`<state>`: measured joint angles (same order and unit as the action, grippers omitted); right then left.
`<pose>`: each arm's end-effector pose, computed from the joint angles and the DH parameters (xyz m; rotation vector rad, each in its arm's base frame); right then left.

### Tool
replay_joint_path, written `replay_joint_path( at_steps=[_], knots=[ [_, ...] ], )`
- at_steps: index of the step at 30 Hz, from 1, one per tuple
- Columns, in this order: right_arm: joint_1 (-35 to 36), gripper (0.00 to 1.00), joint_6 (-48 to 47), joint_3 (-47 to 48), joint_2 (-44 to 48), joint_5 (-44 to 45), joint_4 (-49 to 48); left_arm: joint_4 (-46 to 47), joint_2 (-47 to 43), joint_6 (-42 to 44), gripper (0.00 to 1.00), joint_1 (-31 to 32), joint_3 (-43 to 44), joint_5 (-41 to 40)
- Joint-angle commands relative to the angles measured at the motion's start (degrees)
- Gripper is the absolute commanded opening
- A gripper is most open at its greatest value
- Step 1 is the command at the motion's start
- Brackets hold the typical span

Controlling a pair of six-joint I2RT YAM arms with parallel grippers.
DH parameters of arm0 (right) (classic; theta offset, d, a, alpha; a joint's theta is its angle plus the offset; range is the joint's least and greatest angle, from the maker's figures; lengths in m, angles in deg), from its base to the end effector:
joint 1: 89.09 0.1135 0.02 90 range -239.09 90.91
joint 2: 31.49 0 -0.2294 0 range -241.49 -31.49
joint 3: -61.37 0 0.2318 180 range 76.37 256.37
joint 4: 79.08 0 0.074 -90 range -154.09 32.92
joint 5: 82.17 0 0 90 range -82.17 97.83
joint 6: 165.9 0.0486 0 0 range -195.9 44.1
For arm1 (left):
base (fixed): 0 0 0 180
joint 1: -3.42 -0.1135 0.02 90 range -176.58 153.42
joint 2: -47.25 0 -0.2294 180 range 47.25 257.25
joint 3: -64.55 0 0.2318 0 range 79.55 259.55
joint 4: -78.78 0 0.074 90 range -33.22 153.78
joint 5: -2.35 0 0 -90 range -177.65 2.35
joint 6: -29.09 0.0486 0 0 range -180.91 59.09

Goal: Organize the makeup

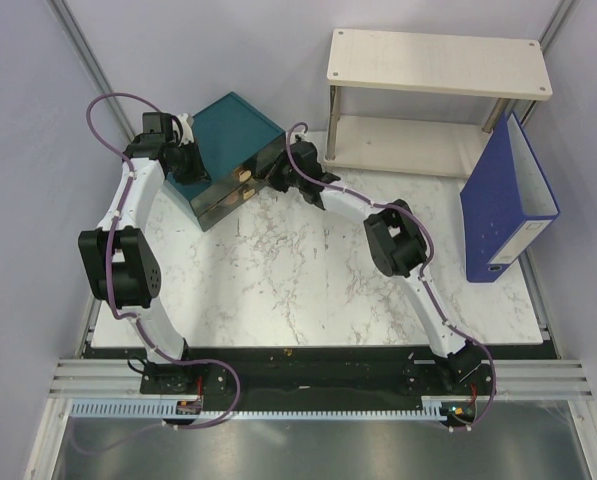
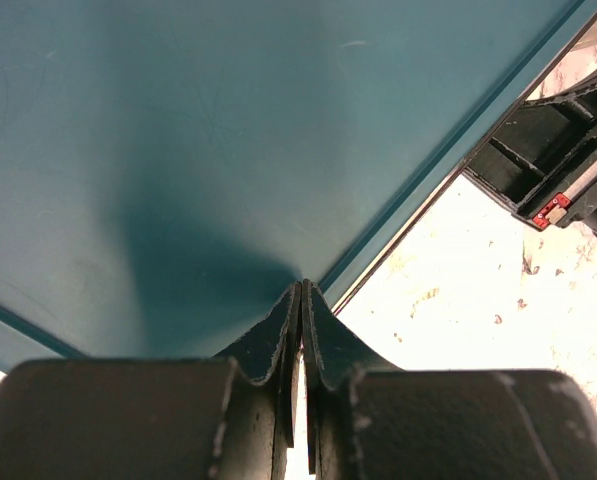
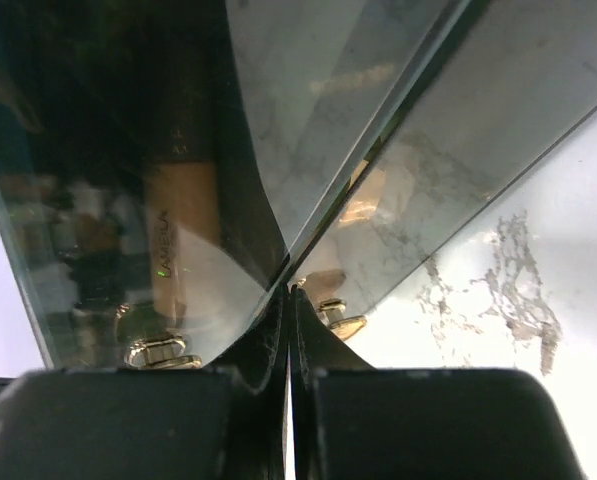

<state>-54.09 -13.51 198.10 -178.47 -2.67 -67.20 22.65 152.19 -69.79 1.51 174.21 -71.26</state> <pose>0.4481 0.3246 0.1514 0.3856 2.1522 1.2354 0.3856 -0.0009 0.2599 -0.1077 2.4582 -0.4055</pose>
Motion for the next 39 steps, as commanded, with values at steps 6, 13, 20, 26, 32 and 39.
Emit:
replay_joint_path(
  at_steps=[6,13,20,26,32,39],
  knots=[
    [0.2,0.0,11.0,-13.2,1.8,-3.1,-16.6,-19.7,4.0,2.6,0.11,0.8,-5.4,-3.1],
    [-1.6,0.0,-2.1,-24.3,15.1,-2.8,-11.8,-19.8,0.3,1.4,0.1,0.7,-1.0,-5.4],
    [-2.1,0.13,-24.9,-32.9,36.5,1.3,5.9,-18.8,-6.7,-0.1,0.2,0.8,7.0,-5.5],
    [-2.1,0.49,-36.8,-48.3,53.5,11.5,17.7,-11.9,-16.2,0.7,0.62,3.1,3.4,-0.7],
    [-2.4,0.83,-39.5,-58.2,66.6,20.4,25.6,-7.1,-24.9,1.2,0.96,7.2,-6.0,-0.4],
    [-2.5,0.98,-39.5,-63.1,76.0,25.3,30.8,-3.1,-32.3,0.7,0.99,13.2,-17.5,-0.8]
  ],
)
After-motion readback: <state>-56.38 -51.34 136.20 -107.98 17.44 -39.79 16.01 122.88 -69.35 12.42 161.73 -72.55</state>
